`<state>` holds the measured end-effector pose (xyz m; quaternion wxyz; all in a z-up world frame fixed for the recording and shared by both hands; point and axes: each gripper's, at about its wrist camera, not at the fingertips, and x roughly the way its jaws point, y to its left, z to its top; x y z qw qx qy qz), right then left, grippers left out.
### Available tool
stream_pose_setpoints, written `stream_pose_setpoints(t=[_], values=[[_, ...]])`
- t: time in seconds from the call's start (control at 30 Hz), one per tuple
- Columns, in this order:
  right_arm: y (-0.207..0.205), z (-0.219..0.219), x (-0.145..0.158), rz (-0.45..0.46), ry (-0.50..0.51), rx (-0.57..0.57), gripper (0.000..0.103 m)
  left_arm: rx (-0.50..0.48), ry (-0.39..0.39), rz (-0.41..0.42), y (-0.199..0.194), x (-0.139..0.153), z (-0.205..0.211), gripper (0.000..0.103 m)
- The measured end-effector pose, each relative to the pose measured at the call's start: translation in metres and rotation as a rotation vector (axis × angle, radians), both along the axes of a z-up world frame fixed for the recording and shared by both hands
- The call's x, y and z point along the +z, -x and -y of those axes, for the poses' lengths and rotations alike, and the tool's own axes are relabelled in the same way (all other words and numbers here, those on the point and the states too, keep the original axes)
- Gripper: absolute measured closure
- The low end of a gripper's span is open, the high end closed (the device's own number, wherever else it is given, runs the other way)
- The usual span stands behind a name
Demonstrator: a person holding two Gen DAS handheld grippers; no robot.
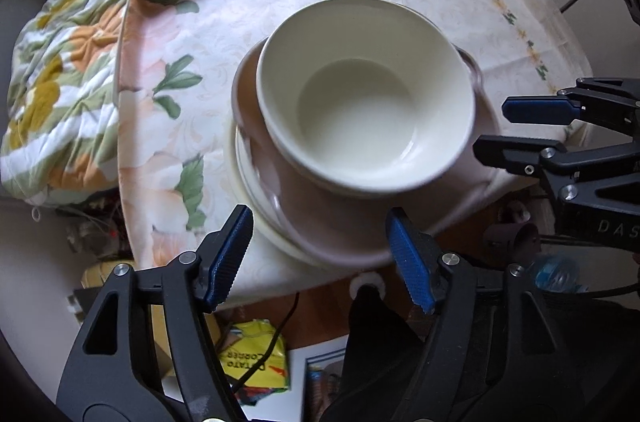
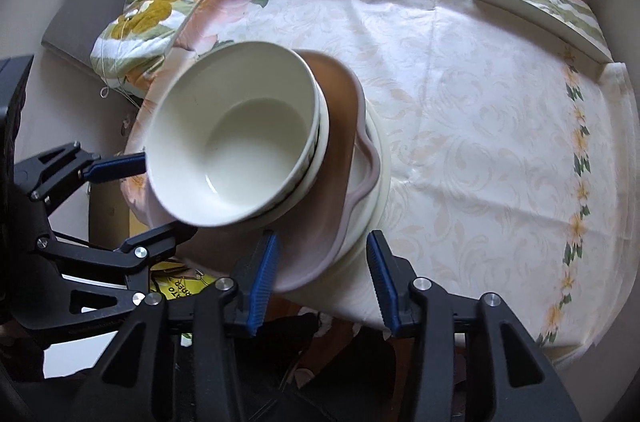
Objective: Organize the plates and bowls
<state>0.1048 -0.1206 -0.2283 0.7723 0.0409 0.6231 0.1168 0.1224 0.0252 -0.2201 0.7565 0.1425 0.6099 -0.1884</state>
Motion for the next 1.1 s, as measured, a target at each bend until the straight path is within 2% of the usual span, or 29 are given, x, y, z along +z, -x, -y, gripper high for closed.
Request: stream_pose_setpoints(t=[0.1,0.17,0.27,0.37,0.47,0.5,0.53,0.57,0.6,0.63,0.73,0.9,1.1], values=[[0.014,0.003,0.016,0.034,-0.017,-0.012,0.062,0.056,0.019,0.039,0.016,0.019,-0.006,0.036],[0.028,0.008,0.034,0.095,-0.013,-0.017,0.062,0.096,0.037,0.078,0.026,0.033,-0.009,0.036],[0.049,0.017,0.064,0.193,-0.005,-0.029,0.062,0.169,0.079,0.185,0.049,0.068,-0.013,0.036],[0.073,0.025,0.099,0.297,0.021,-0.041,0.062,0.234,0.125,0.342,0.083,0.117,-0.014,0.036],[0.101,0.036,0.142,0.431,0.051,-0.065,0.06,0.275,0.184,0.48,0.11,0.16,-0.012,0.029],[0.113,0.038,0.159,0.488,0.068,-0.085,0.057,0.288,0.198,0.527,0.12,0.173,-0.011,0.021],[0.12,0.04,0.17,0.527,0.079,-0.101,0.045,0.296,0.206,0.557,0.124,0.183,-0.01,0.012],[0.128,0.043,0.18,0.566,0.087,-0.119,0.029,0.303,0.216,0.602,0.132,0.195,-0.008,0.008],[0.138,0.048,0.191,0.611,0.092,-0.15,0.021,0.307,0.225,0.657,0.143,0.206,-0.007,0.0],[0.145,0.05,0.197,0.641,0.092,-0.172,0.01,0.31,0.226,0.699,0.151,0.214,-0.006,0.0],[0.166,0.055,0.212,0.714,0.102,-0.229,0.002,0.312,0.225,0.784,0.168,0.231,-0.003,0.0],[0.186,0.06,0.217,0.789,0.153,-0.294,0.002,0.294,0.222,0.84,0.181,0.24,0.003,0.0],[0.188,0.065,0.215,0.812,0.153,-0.32,0.002,0.285,0.218,0.894,0.187,0.242,0.008,0.0]])
